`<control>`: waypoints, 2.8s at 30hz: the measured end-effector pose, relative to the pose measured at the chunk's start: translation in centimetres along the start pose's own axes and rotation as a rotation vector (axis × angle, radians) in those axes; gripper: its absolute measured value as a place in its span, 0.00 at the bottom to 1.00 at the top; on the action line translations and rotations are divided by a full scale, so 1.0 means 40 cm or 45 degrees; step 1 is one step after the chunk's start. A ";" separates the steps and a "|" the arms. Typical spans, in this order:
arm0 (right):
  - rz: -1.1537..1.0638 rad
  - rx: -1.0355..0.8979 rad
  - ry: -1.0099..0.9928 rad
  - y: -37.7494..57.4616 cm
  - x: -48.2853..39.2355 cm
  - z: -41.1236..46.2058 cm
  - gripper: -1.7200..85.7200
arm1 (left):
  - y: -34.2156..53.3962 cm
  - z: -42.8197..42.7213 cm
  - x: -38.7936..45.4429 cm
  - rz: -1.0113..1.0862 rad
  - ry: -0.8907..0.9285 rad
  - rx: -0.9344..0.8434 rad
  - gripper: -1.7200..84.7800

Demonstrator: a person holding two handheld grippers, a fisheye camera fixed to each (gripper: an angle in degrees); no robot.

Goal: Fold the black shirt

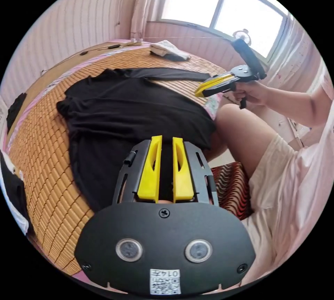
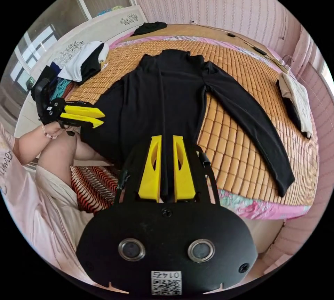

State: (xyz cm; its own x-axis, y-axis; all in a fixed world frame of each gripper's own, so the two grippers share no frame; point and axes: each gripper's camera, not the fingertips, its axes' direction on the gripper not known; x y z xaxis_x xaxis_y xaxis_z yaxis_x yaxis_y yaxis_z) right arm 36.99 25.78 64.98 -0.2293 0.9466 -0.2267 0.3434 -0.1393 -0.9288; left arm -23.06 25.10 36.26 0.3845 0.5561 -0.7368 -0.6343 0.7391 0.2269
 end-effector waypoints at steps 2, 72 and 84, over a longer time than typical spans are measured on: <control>-0.098 0.079 -0.126 -0.145 0.003 0.028 0.11 | 0.002 0.014 -0.159 -0.104 -0.175 -0.011 0.08; 1.769 0.762 0.629 0.551 1.037 -0.328 0.06 | -0.640 1.276 0.046 0.515 0.108 -0.266 0.14; 1.799 0.858 0.492 0.628 1.107 -0.329 0.04 | -0.738 1.571 0.134 0.524 0.020 -0.435 0.14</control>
State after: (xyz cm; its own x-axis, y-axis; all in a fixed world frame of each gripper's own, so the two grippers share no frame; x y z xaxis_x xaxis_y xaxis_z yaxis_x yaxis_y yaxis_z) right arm 47.47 68.02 35.46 0.1748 -0.0448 -0.9836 -0.3963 -0.9177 -0.0286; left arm 39.87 30.14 65.63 0.0496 0.7663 -0.6406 -0.9138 0.2937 0.2806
